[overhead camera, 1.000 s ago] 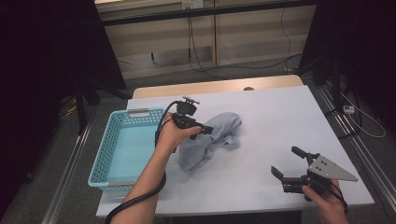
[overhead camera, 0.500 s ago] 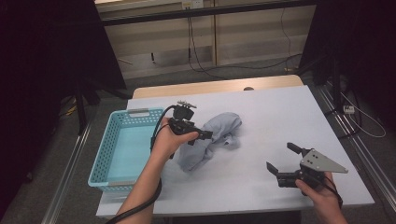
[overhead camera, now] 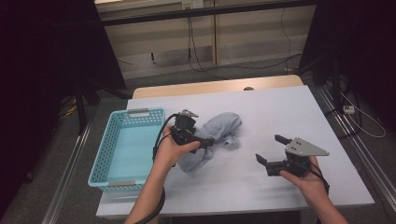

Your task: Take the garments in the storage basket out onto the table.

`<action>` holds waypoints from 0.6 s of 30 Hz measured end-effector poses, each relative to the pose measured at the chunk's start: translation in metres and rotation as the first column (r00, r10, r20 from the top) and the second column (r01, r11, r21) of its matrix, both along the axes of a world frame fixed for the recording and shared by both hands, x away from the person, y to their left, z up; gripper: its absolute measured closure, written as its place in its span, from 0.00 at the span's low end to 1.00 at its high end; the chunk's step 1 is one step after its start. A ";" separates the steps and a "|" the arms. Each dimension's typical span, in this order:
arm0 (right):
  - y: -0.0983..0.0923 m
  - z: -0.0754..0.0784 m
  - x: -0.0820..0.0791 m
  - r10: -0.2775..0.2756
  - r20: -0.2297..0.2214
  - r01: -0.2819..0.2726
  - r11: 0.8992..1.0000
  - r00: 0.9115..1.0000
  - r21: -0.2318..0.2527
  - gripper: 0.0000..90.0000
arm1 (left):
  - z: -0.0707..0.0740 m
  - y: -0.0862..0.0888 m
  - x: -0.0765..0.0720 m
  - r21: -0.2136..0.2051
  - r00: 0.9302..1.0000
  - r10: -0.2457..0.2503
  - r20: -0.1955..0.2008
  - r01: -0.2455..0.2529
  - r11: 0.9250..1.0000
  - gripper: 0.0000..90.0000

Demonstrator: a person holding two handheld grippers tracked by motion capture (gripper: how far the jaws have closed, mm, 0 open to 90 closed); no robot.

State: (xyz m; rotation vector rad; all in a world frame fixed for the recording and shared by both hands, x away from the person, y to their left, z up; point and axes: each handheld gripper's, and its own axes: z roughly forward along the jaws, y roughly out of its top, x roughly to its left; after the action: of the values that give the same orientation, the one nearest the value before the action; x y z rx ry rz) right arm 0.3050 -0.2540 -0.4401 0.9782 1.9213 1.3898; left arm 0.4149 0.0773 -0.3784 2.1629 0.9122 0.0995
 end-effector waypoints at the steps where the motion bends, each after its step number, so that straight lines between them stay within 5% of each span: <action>1: 0.002 0.000 0.003 0.002 -0.003 -0.002 1.000 1.000 -0.001 0.04 | -0.001 0.001 -0.001 -0.003 1.000 0.004 0.007 -0.004 1.000 0.09; 11: 0.018 0.001 0.034 0.015 -0.048 -0.016 1.000 0.999 -0.016 0.06 | -0.010 0.010 0.002 0.020 0.999 0.030 0.024 -0.031 0.999 0.07; 15: 0.024 0.000 0.044 0.022 -0.060 -0.023 1.000 0.998 -0.015 0.05 | -0.009 0.014 0.004 -0.013 0.998 0.048 0.028 -0.048 0.999 0.07; 18: 0.031 -0.001 0.052 0.030 -0.092 -0.032 0.999 0.995 -0.027 0.07 | -0.009 0.015 0.004 0.000 0.999 0.046 0.029 -0.046 0.999 0.07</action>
State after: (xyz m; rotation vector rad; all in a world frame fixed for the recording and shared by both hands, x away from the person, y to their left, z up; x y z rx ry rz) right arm 0.3570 -0.2232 -0.4416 1.0188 2.0259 1.3524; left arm 0.4194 0.0925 -0.3876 2.1361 0.9457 0.1532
